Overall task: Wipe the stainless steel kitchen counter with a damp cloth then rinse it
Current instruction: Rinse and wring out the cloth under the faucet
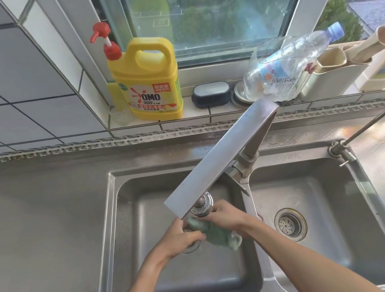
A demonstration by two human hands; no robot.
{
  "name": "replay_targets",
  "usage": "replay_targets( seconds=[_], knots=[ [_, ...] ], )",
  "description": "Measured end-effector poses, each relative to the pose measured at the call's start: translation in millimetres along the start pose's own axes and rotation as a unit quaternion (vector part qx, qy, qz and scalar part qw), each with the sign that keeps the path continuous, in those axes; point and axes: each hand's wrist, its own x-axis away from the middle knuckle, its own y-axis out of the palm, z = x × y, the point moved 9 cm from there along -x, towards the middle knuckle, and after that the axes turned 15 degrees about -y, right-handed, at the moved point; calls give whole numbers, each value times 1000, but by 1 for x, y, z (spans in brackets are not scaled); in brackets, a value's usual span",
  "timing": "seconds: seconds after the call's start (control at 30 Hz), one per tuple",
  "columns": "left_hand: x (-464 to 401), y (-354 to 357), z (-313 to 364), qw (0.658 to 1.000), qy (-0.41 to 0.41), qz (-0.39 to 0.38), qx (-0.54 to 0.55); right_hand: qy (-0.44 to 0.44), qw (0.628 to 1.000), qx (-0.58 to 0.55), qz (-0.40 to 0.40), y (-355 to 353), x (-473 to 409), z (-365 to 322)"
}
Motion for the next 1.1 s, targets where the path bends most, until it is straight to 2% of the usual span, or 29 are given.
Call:
replay_targets(
  seconds=[0.07, 0.27, 0.4, 0.47, 0.6, 0.67, 0.73, 0.8, 0.87, 0.9, 1.0, 1.1],
  knots=[
    [1, 3, 3, 999, 6, -15, 41, -14, 1000, -18, -4, -2, 1, -9],
    [8, 1, 11, 984, 30, 19, 172, -1, 981, -154, 116, -15, 15, 1],
    [0, 3, 1, 961, -30, 56, 268, 49, 971, -206, 111, 11, 23, 21],
    [-4, -2, -4, 956, -50, 89, 275, 46, 963, -217, 153, 12, 25, 21],
    [-3, -19, -9, 941, -39, 142, 303, -23, 952, -169, 252, -11, 26, 2],
    [-3, -22, -8, 934, -41, 162, 316, -68, 956, -124, 255, -13, 24, -14],
    [-7, -12, -6, 910, -66, 147, 382, -86, 967, -53, 235, 5, 22, -22],
    [-10, 1, -8, 874, -112, 134, 453, -49, 973, 60, 217, 29, 24, -19],
    [-12, 13, -13, 853, -142, 138, 483, -17, 963, 137, 233, 33, 28, -18],
    [-11, 18, -14, 849, -151, 139, 487, -5, 957, 150, 247, 25, 27, -20],
    [-6, 28, -8, 870, -154, 157, 441, 49, 949, 135, 280, -5, 23, -21],
    [-6, 22, -5, 862, -157, 155, 457, 35, 960, 127, 247, 10, 26, -23]
  ],
)
